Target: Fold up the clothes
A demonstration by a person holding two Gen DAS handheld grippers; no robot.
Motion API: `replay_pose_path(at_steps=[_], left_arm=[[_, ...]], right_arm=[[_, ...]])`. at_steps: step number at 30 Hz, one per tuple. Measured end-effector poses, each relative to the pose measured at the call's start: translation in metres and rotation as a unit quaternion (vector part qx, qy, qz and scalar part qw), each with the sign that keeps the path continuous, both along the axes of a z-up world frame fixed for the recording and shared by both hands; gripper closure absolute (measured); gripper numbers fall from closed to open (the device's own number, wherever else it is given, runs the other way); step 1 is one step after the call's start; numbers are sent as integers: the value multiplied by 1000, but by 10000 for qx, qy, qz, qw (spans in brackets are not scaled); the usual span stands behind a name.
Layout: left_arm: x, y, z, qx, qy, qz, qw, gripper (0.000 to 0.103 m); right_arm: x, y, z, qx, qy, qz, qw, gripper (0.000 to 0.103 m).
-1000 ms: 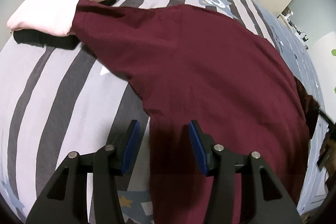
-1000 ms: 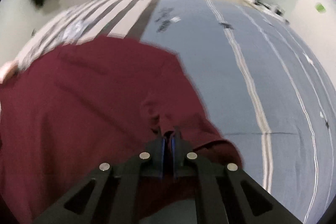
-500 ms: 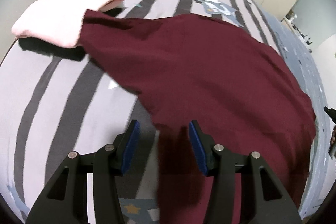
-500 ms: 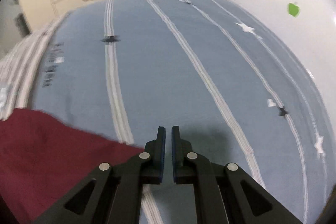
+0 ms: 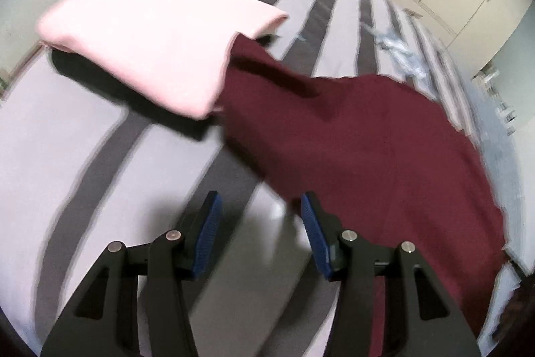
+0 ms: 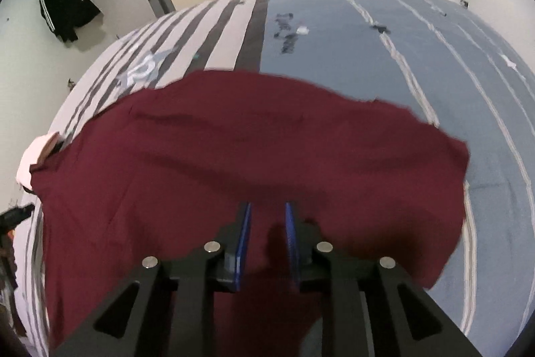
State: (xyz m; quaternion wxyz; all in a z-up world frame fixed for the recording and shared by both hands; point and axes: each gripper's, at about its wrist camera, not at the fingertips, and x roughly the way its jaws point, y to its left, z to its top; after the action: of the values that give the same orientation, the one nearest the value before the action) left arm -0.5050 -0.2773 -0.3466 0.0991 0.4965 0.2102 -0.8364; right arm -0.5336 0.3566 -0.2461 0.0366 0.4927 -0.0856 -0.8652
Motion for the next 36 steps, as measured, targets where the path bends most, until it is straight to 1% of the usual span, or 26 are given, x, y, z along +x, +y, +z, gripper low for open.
replay_pose_path(at_steps=[2,4,6,7,8,9,12,13,16,17,19,20,22,23,24,25,26,27,29,31,34,35,36], left_arm=[[-10,5,-2,-56,47,-53,10000,57],[-21,11,-5,-195,139,-173,9996,57],[-29,14,-11,-131,162,-498,9985,58],[-33,18,-13,-122,151,-589,9981,64],[-35,26,-9,-239,190,-728,9969,82],[-36,34,-6,-350,236,-869,9953,95],[-41,73,24,-412,627,-1363,9878,95],[-42,87,34,-426,757,-1527,9845,95],[-52,148,65,-207,1144,-2039,9721,95],[-53,177,71,-142,1178,-2266,9667,95],[-49,234,79,10,1187,-2866,9507,93],[-46,261,82,88,1192,-3154,9414,89],[-30,288,88,383,1228,-3488,9283,80],[-23,290,89,477,1214,-3512,9272,73],[-22,287,87,556,1191,-3492,9278,68],[-21,282,83,550,1156,-3408,9314,66],[-21,276,79,543,1121,-3324,9349,61],[-19,269,75,527,1085,-3236,9385,58],[-14,239,66,216,983,-2972,9495,56],[-11,213,55,-129,811,-2727,9586,55],[-6,195,44,-420,783,-2838,9548,55],[-1,196,44,-524,774,-2890,9528,55],[-5,199,40,-550,742,-2951,9510,55]], right_arm=[[4,0,-3,1,-31,-123,9999,84],[9,3,-4,85,-30,-205,9998,83],[14,4,-6,95,-61,-252,9996,83],[12,2,-7,132,-84,-264,9995,83],[10,3,-8,178,-102,-269,9994,83],[11,6,-8,202,-122,-292,9993,83],[16,15,-7,223,-141,-448,9986,83],[18,18,-5,234,-135,-498,9984,83],[26,26,-1,245,-155,-604,9978,83],[29,29,-1,239,-171,-634,9976,83],[35,34,0,230,-201,-683,9972,83],[38,35,1,259,-212,-700,9970,83],[43,38,2,230,-245,-739,9967,83],[46,39,3,213,-251,-761,9966,83],[49,40,3,199,-255,-782,9964,83],[52,42,4,185,-259,-803,9963,83],[54,42,5,178,-260,-812,9962,83],[55,43,5,174,-262,-807,9962,83],[58,44,4,161,-260,-801,9963,83],[60,45,3,140,-248,-811,9963,82],[64,46,-1,78,-285,-844,9960,82],[65,46,-2,51,-306,-848,9959,82],[66,46,-3,36,-319,-843,9959,82]])
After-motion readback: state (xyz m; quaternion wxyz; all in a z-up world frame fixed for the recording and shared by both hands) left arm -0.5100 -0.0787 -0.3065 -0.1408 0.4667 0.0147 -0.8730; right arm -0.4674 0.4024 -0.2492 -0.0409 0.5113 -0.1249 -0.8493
